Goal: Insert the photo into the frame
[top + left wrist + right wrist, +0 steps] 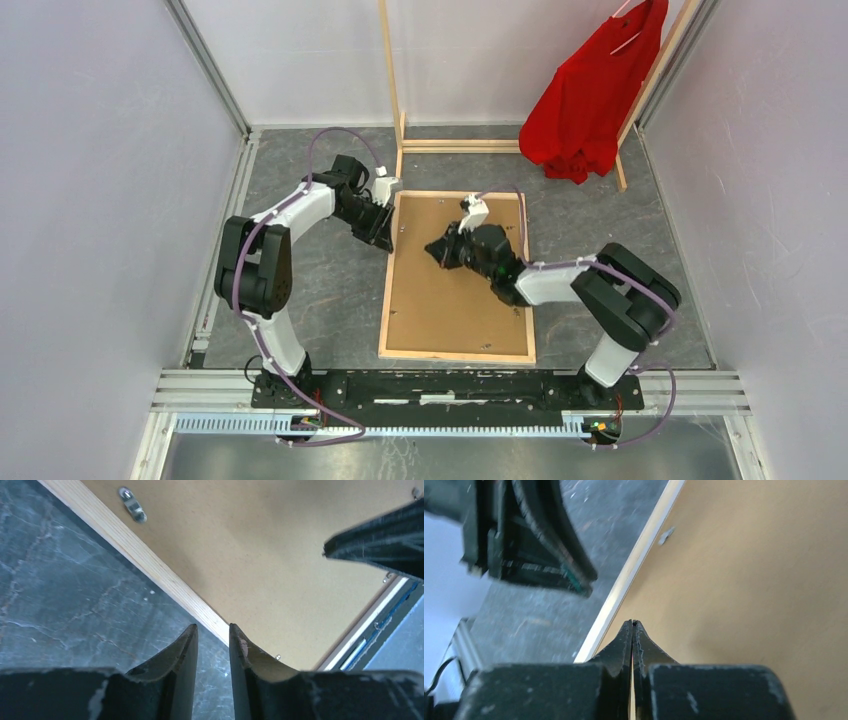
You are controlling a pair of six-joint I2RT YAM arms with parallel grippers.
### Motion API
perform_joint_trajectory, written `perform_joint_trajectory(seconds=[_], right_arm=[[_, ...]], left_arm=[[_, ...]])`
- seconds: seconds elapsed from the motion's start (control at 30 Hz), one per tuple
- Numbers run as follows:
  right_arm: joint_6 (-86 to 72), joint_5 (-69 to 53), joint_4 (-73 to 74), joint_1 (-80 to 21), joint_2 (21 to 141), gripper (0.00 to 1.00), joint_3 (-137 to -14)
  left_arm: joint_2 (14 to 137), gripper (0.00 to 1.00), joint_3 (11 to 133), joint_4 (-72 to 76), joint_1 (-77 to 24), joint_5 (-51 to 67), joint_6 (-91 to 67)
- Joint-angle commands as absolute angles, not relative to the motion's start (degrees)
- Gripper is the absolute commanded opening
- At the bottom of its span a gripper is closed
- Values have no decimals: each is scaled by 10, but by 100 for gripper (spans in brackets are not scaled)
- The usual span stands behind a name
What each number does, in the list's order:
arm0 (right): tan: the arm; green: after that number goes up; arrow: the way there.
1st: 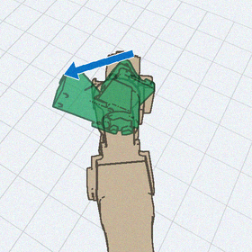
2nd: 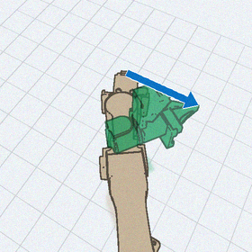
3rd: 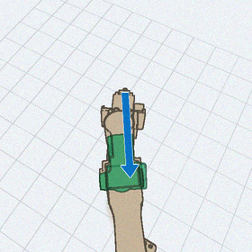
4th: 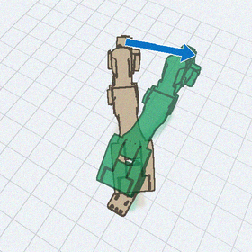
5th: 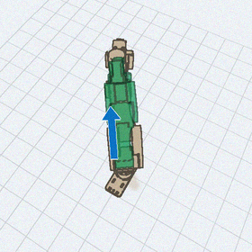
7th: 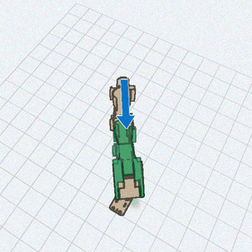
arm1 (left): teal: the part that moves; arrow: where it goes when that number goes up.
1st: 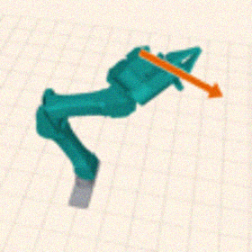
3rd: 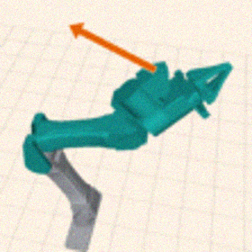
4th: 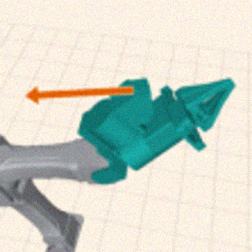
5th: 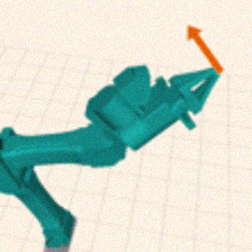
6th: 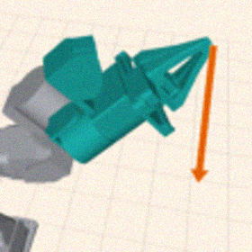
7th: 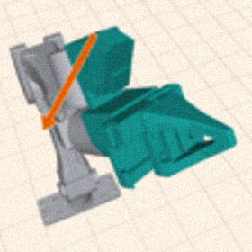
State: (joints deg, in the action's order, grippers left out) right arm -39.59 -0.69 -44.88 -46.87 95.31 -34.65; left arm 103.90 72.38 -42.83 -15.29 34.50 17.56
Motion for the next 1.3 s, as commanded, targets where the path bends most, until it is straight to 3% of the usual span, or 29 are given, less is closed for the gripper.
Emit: perform_joint_trajectory(seconds=[0.0,0.4,0.83,1.1,1.27], right_arm=[[-344,-35,-361,-428,1012,0,-459],[-339,-84,-298,-406,1166,0,-633],[-349,-90,-289,-397,1225,0,-677],[-358,-89,-290,-391,1232,0,-679],[-364,-89,-300,-384,1224,0,-666]], left_arm=[[1069,37,752,-394,-141,336,136],[1132,32,780,-389,-124,354,133],[1139,28,781,-395,-124,395,135],[1132,35,794,-439,-120,442,176],[1153,29,797,-432,-121,409,164]])
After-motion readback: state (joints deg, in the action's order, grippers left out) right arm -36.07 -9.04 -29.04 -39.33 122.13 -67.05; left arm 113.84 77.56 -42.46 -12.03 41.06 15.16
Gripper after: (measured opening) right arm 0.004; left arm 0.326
